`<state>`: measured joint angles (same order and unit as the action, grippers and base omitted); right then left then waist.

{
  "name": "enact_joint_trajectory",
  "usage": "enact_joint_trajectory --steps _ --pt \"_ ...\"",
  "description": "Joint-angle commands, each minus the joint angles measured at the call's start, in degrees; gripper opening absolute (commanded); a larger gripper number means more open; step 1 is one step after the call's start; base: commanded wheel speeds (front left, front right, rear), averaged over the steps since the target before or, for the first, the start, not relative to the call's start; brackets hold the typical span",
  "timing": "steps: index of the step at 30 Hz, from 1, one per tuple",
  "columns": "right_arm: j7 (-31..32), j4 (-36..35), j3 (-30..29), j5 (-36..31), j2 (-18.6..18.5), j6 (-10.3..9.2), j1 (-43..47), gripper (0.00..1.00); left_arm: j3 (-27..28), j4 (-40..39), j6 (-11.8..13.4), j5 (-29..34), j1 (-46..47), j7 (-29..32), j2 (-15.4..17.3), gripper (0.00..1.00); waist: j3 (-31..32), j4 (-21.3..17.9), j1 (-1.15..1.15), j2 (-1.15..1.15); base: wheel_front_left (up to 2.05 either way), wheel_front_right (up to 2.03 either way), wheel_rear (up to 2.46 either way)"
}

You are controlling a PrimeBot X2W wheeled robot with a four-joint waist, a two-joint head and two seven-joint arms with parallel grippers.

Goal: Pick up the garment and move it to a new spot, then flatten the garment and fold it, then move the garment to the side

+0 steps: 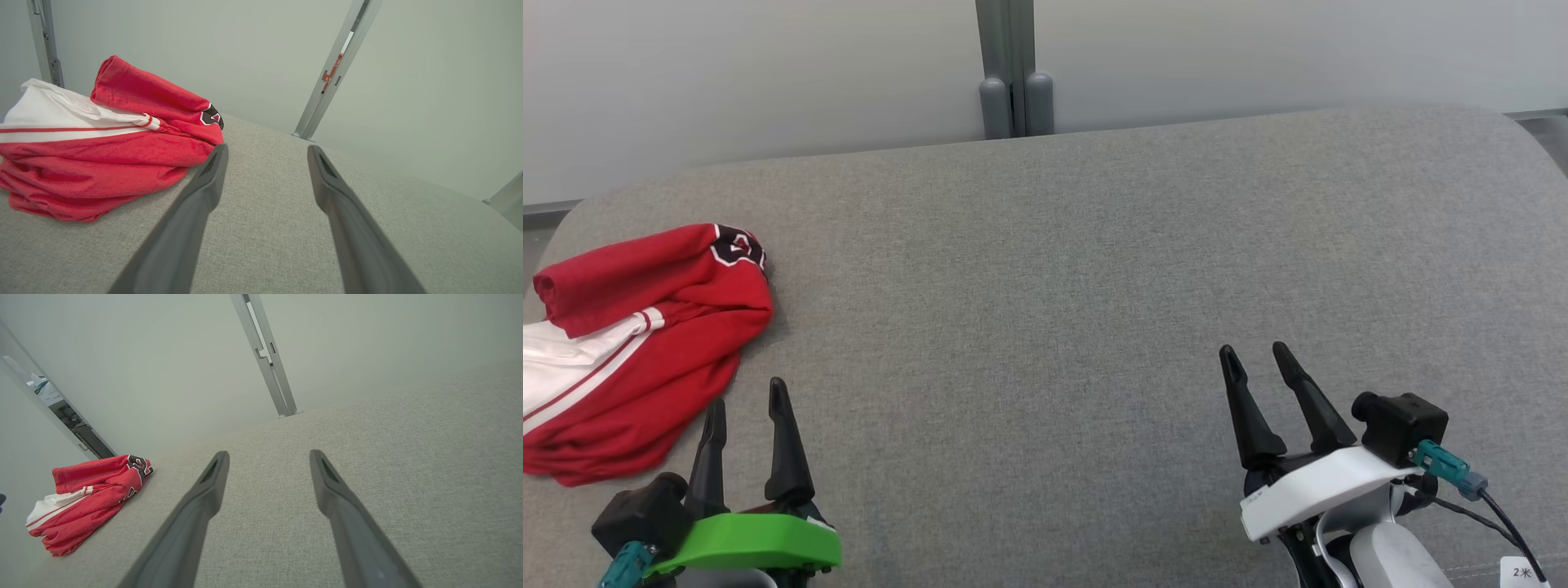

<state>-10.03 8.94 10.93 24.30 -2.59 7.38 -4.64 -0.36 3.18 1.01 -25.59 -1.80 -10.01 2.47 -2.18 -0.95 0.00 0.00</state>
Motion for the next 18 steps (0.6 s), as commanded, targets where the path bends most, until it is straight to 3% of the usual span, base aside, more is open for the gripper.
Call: enact_joint_trajectory --steps 1,18 --pt "-0.6 -0.6 0.5 -1.5 -0.3 0.16 0.1 1.0 -0.3 -0.7 0.3 1.5 -0.5 -0.6 0.5 1.0 0.1 -0.1 0.0 0.0 0.0 0.0 0.0" --pt "-2.7 -0.7 1.0 -8.8 -0.3 0.17 0.5 1.0 -1.6 -1.3 0.0 10.6 -1.7 -2.7 0.5 1.0 0.2 -0.9 0.0 0.0 0.0 0.0 0.0"
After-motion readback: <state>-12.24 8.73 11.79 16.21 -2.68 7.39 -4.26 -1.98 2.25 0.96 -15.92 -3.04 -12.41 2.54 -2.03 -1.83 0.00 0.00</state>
